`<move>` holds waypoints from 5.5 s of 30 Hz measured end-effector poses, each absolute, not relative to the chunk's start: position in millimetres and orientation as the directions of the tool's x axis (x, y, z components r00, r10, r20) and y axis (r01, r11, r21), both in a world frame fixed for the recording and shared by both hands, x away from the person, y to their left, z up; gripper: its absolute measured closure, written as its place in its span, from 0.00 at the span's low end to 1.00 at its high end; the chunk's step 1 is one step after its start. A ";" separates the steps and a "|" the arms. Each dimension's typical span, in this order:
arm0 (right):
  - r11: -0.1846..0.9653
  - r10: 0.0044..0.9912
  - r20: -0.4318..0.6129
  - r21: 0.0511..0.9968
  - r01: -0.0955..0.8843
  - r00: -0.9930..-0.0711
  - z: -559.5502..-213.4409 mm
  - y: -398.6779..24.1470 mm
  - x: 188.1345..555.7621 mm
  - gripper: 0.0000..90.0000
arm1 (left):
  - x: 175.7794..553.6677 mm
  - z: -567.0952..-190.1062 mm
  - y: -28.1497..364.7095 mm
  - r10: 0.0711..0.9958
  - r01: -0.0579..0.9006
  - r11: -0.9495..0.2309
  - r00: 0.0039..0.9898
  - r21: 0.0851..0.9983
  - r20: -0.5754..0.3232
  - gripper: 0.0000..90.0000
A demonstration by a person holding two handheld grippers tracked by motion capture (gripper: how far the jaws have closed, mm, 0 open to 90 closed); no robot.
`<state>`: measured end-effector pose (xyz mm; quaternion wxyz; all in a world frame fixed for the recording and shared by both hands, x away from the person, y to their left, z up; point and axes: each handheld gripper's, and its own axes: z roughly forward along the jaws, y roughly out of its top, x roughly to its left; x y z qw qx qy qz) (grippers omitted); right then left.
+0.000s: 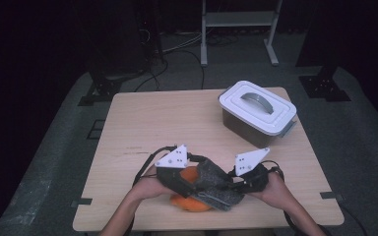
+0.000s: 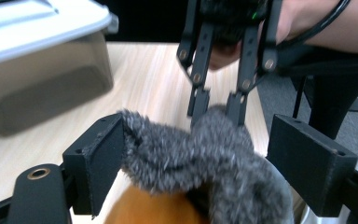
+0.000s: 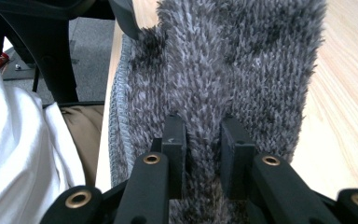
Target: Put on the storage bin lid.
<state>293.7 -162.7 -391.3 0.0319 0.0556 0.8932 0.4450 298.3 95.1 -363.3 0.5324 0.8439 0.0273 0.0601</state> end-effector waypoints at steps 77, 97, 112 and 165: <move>0.452 0.268 0.111 0.863 0.226 -0.957 -397.8 -209.8 308.7 0.35 | 292.6 -430.4 340.6 0.610 0.222 -0.343 0.791 0.913 0.036 0.79; 0.446 0.313 0.122 0.857 0.259 -0.942 -399.9 -225.7 313.2 0.33 | 290.7 -456.4 333.0 0.583 0.302 -0.398 0.812 0.866 -0.015 0.40; 0.449 0.364 0.095 0.854 0.264 -0.927 -385.8 -233.8 327.3 0.28 | 295.6 -432.1 304.6 0.546 0.261 -0.381 0.838 0.887 -0.012 0.22; 0.429 0.562 -0.031 0.865 0.259 -0.827 -309.7 -269.8 433.0 0.25 | 301.4 -421.2 272.7 0.501 0.257 -0.371 0.865 0.892 -0.041 0.07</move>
